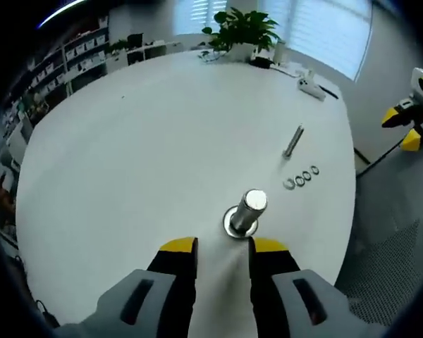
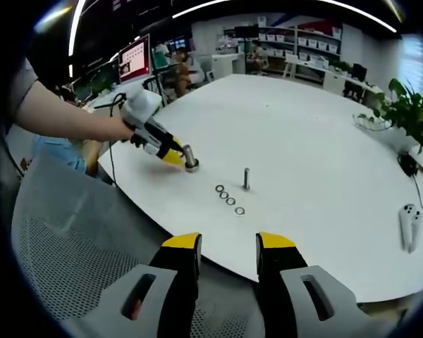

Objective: Place the washer onto the threaded stud by aligning its center hole with the stud, sliding it down to the base, and recovering from edge contact or off-axis alignment until the washer reaches the visible bottom stop.

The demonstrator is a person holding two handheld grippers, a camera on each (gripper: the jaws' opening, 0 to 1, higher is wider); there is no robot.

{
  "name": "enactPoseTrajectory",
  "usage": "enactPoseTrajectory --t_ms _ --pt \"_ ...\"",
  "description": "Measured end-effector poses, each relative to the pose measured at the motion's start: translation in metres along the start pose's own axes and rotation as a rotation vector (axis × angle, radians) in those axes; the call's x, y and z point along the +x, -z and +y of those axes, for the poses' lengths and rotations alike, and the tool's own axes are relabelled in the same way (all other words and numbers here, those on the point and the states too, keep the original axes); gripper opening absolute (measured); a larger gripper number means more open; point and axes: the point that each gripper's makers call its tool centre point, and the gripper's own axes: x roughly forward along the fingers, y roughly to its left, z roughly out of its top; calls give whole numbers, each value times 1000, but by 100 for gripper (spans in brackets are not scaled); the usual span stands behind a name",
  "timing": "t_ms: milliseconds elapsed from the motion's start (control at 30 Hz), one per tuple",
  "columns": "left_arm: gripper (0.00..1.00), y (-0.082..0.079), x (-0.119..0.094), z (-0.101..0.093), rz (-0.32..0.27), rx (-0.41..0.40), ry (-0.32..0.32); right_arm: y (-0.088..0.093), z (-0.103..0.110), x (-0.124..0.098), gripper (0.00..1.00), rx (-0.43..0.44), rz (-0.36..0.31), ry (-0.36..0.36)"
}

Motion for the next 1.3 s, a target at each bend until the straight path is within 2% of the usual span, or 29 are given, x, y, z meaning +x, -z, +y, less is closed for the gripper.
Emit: enactPoseTrajectory --t_ms 167,233,333,433,533,700,867,967,1100,1300 --pt "27 7 -5 -3 4 12 -27 -2 1 -1 33 -10 -13 2" --pt "27 10 -11 -4 7 -2 -47 3 3 0 34 17 9 -13" --pt "27 12 -16 -4 16 -5 -72 4 5 1 34 -7 18 -18" --pt "27 20 -25 0 50 1 -120 0 5 -2 34 8 -8 -22" --pt "27 26 -34 3 68 -41 -142 -2 5 -2 34 7 -21 -21" --pt "27 26 -51 2 76 -58 -168 -1 6 -2 34 -1 -17 -28" --pt "27 20 -65 4 71 -69 -198 -3 8 -1 34 -6 -25 -38" --pt "27 20 -68 6 79 -79 -217 -4 8 -2 34 -9 -28 -41" --pt "27 18 -68 6 94 -105 -209 1 12 1 34 -30 7 -52" --pt "27 21 -63 6 115 -105 -212 -3 10 -1 34 -17 -17 -49"
